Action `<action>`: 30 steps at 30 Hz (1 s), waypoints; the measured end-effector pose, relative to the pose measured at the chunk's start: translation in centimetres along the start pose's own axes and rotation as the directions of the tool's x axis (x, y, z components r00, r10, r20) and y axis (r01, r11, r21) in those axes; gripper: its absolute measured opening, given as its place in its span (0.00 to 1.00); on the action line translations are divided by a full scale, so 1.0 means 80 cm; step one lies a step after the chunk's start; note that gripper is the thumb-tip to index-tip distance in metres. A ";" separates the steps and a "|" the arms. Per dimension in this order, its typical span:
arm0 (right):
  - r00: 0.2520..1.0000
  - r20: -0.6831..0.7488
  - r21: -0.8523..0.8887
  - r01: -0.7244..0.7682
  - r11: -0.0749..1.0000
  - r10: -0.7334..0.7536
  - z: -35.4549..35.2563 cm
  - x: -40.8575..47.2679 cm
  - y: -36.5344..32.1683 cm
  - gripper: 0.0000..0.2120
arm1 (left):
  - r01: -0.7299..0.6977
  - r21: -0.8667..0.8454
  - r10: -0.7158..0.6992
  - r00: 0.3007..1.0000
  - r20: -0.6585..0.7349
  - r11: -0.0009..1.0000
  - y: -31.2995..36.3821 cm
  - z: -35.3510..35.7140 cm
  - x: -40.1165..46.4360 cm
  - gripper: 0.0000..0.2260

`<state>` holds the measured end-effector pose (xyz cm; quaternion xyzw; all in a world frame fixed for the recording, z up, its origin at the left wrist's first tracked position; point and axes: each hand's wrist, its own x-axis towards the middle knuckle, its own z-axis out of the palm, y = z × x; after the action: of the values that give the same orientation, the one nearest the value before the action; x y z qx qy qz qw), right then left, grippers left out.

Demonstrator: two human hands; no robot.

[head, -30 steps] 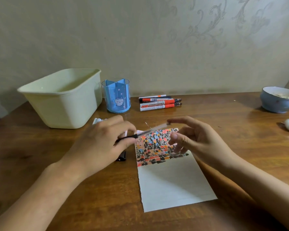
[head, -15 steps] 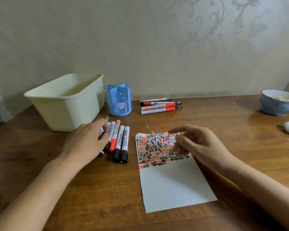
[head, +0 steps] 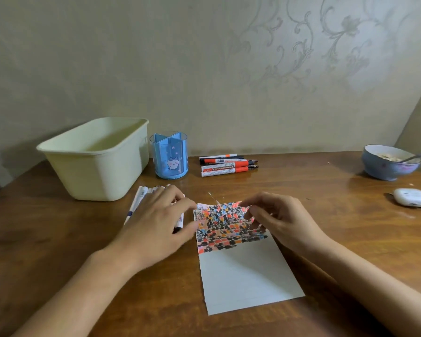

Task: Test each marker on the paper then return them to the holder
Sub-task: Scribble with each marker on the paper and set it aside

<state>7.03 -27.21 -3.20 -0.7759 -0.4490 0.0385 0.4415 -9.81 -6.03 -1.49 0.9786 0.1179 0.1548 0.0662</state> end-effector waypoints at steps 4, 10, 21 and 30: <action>0.997 -0.065 -0.159 0.024 0.987 -0.035 -0.002 0.009 0.006 0.10 | -0.099 0.000 0.097 0.975 0.199 0.995 0.016 0.003 -0.005 0.31; 0.999 -0.029 -0.367 0.002 0.930 -0.014 0.000 0.033 0.019 0.17 | -0.110 0.010 0.098 0.920 0.379 0.994 0.020 0.007 -0.010 0.45; 0.999 0.001 -0.724 0.032 0.689 -0.046 0.017 0.167 0.026 0.24 | -0.091 -0.023 0.092 0.898 0.430 0.996 0.004 0.010 -0.005 0.48; 0.997 -0.057 -0.766 -0.075 0.638 0.048 0.048 0.203 0.052 0.19 | -0.125 -0.049 0.134 0.909 0.393 0.991 -0.001 0.010 -0.005 0.47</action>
<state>17.70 -13.67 -3.08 -0.9052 -0.3893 -0.1527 0.0765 -9.91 -6.14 -2.40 0.9945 0.0350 -0.0408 0.0895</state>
